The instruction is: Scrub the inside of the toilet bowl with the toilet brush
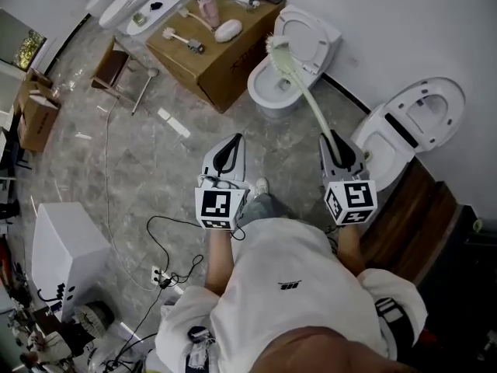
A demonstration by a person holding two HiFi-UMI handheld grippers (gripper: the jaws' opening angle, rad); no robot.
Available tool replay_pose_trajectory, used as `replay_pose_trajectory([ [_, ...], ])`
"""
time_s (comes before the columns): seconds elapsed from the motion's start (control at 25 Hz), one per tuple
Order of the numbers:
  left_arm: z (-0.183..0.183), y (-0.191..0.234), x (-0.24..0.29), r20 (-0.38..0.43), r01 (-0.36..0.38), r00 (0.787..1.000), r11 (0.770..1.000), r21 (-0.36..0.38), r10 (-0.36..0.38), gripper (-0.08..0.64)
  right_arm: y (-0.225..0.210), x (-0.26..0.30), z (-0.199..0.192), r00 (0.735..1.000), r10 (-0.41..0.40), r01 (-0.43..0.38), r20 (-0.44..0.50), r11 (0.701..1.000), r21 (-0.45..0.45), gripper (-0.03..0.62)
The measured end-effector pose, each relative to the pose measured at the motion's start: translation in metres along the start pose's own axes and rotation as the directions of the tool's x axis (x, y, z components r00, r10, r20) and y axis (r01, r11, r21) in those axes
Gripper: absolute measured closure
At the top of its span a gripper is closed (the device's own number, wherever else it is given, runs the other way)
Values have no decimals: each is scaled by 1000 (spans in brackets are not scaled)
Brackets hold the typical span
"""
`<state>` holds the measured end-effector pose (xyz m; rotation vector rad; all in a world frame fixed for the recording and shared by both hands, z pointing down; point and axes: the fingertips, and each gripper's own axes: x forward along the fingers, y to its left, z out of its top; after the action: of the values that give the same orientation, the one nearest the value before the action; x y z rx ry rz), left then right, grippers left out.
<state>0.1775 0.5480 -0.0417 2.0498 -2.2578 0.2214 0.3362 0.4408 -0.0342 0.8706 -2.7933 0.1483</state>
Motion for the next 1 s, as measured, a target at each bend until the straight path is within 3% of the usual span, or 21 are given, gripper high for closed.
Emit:
replay_pose_trajectory([
  [0.56, 3, 97, 96, 23, 100, 995, 995, 14, -100, 549, 11, 124, 16, 997, -68, 68, -25, 998, 1, 514],
  [1.0, 5, 133, 156, 49, 147, 988, 989, 12, -148, 549, 7, 184, 20, 995, -98, 98, -27, 995, -10, 514],
])
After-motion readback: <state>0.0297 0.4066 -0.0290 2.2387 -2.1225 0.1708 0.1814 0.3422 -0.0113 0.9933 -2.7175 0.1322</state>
